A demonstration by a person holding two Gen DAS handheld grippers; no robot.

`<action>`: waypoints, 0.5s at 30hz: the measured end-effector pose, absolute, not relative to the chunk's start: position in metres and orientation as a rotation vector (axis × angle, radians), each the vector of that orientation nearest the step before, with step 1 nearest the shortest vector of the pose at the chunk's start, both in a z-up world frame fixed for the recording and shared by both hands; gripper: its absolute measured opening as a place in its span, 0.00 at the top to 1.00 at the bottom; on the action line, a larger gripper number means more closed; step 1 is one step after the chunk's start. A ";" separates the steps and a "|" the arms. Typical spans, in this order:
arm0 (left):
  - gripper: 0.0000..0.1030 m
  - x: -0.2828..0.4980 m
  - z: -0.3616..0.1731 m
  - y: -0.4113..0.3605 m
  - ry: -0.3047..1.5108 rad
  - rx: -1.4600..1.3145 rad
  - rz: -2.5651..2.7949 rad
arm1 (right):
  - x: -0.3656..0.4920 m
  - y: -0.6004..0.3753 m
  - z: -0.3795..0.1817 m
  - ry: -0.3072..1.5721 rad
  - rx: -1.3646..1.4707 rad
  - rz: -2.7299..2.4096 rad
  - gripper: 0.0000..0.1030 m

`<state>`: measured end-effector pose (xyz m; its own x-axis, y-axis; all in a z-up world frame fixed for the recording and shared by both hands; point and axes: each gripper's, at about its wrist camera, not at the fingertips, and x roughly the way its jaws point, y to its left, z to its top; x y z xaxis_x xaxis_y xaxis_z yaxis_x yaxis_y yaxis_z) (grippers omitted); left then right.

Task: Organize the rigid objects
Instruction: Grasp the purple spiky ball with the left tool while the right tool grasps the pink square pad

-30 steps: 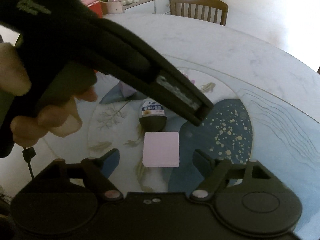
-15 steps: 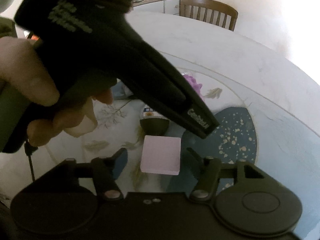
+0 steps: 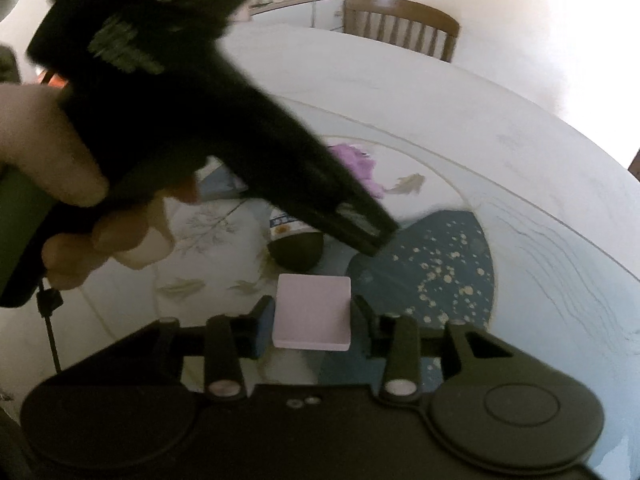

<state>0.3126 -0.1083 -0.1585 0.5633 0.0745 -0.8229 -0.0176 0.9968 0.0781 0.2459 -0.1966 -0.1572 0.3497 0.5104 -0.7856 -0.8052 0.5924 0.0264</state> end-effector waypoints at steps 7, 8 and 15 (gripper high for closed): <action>0.45 0.301 -0.151 -0.098 0.943 0.028 0.084 | 0.252 -0.216 -0.147 0.887 -0.303 0.810 0.61; 0.45 0.300 -0.150 -0.097 0.937 0.027 0.085 | 0.254 -0.217 -0.146 0.892 -0.292 0.800 0.61; 0.45 0.289 -0.139 -0.088 0.918 0.002 0.102 | 0.256 -0.229 -0.130 0.905 -0.211 0.762 0.61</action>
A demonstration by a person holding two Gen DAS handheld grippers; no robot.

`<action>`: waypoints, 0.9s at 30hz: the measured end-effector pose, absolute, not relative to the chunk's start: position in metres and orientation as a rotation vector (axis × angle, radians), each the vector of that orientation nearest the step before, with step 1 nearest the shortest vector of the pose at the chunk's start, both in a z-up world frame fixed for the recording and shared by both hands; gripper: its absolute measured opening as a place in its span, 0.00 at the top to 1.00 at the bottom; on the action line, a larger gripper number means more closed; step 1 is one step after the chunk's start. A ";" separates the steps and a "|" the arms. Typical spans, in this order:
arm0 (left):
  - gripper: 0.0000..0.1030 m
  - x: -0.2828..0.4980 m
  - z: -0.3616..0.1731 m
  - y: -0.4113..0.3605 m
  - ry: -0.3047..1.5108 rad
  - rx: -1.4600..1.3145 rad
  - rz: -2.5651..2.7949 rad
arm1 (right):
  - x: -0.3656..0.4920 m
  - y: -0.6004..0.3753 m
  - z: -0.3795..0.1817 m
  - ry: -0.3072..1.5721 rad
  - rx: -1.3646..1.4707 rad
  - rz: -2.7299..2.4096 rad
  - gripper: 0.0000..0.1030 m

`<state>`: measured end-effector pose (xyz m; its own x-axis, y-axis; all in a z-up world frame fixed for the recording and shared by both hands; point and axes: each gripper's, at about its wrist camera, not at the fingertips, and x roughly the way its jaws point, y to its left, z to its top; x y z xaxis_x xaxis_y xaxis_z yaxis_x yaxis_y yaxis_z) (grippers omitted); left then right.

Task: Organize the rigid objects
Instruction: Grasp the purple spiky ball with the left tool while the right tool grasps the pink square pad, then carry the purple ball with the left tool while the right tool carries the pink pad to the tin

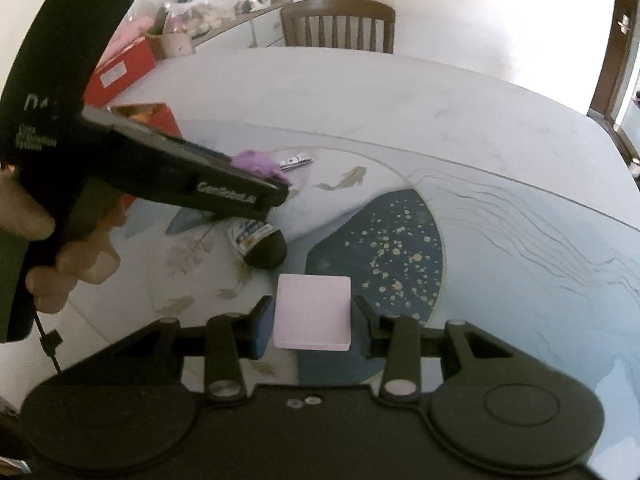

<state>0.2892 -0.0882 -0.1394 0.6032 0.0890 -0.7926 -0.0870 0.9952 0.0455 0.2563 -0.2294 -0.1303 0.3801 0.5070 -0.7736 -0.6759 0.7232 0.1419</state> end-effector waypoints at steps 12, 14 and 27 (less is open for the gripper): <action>0.45 0.256 -0.105 -0.071 0.874 -0.049 0.114 | 0.246 -0.230 -0.098 0.883 -0.108 0.750 0.61; 0.45 0.248 -0.097 -0.065 0.871 -0.065 0.116 | 0.243 -0.227 -0.092 0.880 -0.102 0.759 0.61; 0.45 0.189 -0.053 -0.017 0.797 -0.114 0.179 | 0.211 -0.174 -0.056 0.803 -0.121 0.834 0.61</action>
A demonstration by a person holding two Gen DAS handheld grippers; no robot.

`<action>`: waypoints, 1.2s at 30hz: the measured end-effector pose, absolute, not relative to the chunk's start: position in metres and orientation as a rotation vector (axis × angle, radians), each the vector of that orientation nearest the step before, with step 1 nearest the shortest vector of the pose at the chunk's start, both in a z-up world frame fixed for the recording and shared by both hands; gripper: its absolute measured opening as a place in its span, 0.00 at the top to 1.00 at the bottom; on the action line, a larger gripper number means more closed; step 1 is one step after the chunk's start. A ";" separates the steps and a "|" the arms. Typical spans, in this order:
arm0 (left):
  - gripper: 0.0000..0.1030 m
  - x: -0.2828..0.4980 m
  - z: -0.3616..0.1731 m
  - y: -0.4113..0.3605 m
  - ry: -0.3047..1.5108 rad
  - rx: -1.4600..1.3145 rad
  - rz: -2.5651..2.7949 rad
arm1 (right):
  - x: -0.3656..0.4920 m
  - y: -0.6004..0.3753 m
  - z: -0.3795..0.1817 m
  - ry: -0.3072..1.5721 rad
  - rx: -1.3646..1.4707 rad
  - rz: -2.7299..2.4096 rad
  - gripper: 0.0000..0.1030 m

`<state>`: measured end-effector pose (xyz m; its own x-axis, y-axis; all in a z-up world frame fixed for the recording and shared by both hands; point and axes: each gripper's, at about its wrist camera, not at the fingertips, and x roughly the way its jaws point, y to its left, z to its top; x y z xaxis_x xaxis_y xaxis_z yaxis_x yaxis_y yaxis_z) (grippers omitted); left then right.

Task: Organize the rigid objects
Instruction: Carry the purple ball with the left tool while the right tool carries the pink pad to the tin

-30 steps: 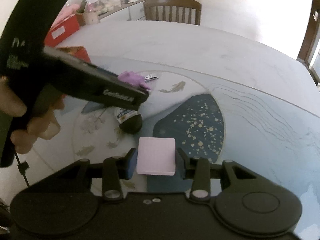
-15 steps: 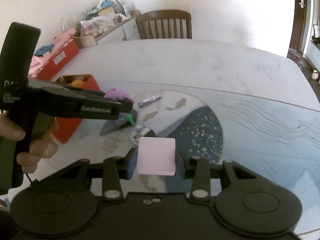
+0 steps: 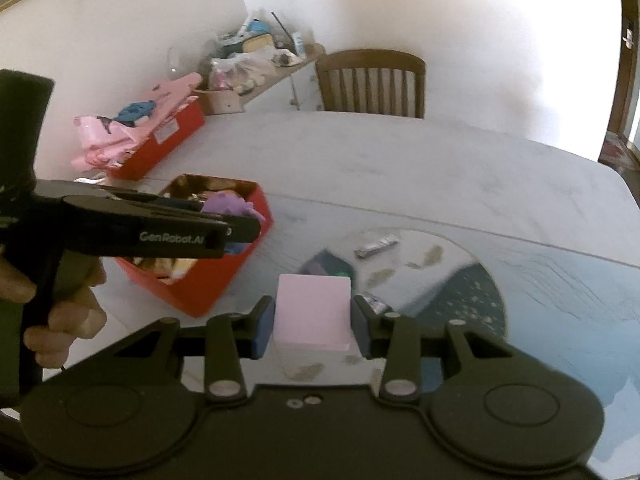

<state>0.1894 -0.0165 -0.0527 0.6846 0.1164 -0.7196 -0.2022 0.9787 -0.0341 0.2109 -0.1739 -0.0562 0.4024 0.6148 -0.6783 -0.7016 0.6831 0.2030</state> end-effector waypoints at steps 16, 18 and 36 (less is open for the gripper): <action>0.45 0.138 -0.041 0.077 0.771 -0.161 0.241 | 0.176 -0.079 -0.040 0.756 -0.165 0.906 0.61; 0.45 0.136 -0.041 0.088 0.770 -0.156 0.248 | 0.174 -0.067 -0.040 0.753 -0.174 0.911 0.61; 0.45 0.175 -0.065 0.185 0.790 -0.144 0.233 | 0.175 0.046 -0.072 0.783 -0.348 0.921 0.61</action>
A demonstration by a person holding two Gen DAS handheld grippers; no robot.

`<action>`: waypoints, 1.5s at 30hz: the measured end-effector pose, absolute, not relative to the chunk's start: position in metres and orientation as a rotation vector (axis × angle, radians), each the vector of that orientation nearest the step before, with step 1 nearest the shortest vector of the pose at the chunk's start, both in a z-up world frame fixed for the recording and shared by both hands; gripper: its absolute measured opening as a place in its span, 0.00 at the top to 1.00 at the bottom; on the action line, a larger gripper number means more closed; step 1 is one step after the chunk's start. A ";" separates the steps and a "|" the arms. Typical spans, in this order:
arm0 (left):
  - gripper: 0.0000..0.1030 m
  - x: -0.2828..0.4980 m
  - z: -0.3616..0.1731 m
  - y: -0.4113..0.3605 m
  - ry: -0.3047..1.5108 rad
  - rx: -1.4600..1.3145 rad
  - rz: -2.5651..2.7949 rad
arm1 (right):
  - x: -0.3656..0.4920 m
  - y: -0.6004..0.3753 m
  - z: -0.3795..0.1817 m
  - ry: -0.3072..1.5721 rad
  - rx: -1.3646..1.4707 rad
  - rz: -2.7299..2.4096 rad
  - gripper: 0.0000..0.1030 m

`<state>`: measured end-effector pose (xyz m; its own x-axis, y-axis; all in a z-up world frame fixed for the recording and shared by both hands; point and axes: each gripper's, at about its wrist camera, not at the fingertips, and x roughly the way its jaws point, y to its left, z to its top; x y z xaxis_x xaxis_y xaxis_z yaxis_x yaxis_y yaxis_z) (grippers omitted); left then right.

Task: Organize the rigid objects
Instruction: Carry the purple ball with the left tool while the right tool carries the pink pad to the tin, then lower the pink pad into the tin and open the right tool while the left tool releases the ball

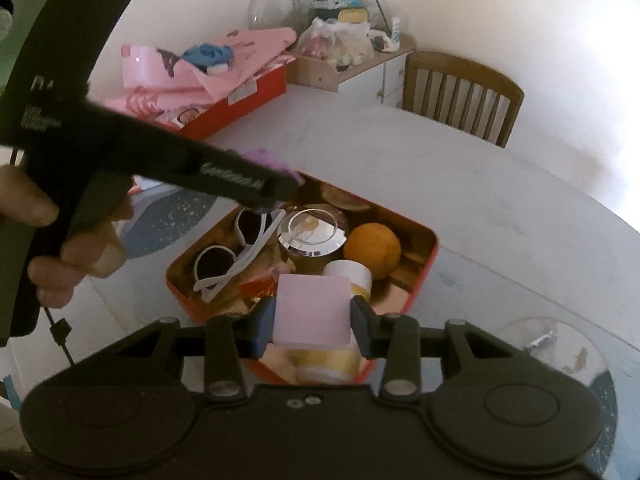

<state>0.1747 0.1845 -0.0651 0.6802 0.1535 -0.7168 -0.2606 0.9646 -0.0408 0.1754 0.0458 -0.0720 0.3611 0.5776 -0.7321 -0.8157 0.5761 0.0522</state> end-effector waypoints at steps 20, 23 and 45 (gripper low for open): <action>0.45 0.218 -0.106 0.200 0.815 -0.104 0.142 | 0.186 0.107 -0.116 0.859 -0.480 0.973 0.61; 0.45 0.219 -0.107 0.198 0.808 -0.095 0.132 | 0.186 0.110 -0.121 0.870 -0.494 0.963 0.61; 0.46 0.204 -0.105 0.208 0.821 -0.132 0.144 | 0.185 0.084 -0.103 0.920 -0.349 0.961 0.56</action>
